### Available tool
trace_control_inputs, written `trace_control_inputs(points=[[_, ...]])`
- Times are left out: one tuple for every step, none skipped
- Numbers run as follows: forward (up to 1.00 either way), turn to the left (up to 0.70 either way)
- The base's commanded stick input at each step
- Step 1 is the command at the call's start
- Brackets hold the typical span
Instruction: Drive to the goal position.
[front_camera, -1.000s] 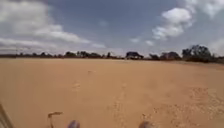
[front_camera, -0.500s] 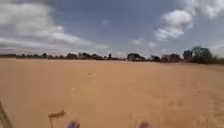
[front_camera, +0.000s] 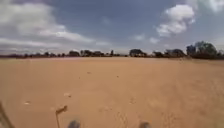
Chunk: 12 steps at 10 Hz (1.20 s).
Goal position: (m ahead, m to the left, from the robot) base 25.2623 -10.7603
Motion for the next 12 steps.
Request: trace_control_inputs(points=[[0.70,0.00],[0.70,0.00],[0.70,0.00],[0.70,0.00],[0.70,0.00],[0.70,0.00],[0.70,0.00],[0.70,0.00],[0.70,0.00],[0.70,0.00],[0.70,0.00],[0.70,0.00]])
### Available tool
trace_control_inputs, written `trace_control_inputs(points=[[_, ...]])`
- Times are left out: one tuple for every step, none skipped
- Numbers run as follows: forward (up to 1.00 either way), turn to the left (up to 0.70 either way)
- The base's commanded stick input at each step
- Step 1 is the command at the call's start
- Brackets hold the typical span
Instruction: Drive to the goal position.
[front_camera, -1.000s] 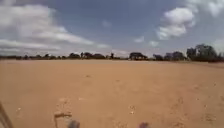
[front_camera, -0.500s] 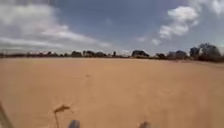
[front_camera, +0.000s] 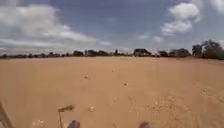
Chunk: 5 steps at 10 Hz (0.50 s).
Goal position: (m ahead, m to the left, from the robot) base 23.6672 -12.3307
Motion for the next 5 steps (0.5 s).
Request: trace_control_inputs(points=[[0.70,0.00],[0.70,0.00],[0.70,0.00],[0.70,0.00],[0.70,0.00]])
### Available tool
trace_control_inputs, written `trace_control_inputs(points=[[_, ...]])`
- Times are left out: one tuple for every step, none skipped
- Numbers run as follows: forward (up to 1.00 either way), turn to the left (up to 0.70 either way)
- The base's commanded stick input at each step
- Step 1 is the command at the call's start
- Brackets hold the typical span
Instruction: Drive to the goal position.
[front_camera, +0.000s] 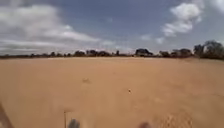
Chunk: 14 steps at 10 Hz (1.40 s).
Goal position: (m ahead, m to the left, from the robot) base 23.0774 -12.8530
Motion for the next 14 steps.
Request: trace_control_inputs(points=[[0.70,0.00],[0.70,0.00],[0.70,0.00],[0.70,0.00],[0.70,0.00],[0.70,-0.21],[0.70,-0.27],[0.70,-0.27],[0.70,-0.27],[0.70,-0.27],[0.70,-0.27],[0.70,-0.27],[0.70,-0.27],[0.70,-0.27]])
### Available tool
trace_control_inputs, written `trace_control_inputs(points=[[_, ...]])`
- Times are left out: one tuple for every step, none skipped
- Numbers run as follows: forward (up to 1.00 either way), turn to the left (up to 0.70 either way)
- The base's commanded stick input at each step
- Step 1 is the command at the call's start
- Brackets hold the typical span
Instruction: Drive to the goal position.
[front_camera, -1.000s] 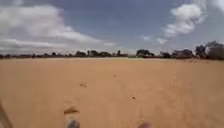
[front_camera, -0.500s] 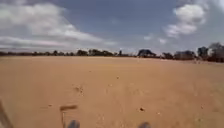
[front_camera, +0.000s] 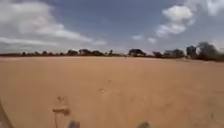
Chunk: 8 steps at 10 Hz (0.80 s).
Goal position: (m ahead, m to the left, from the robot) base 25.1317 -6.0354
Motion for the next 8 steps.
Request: trace_control_inputs(points=[[0.70,-0.27],[0.70,-0.27],[0.70,-0.27],[0.70,-0.27],[0.70,-0.27],[0.70,-0.21],[0.70,0.00],[0.70,0.00]])
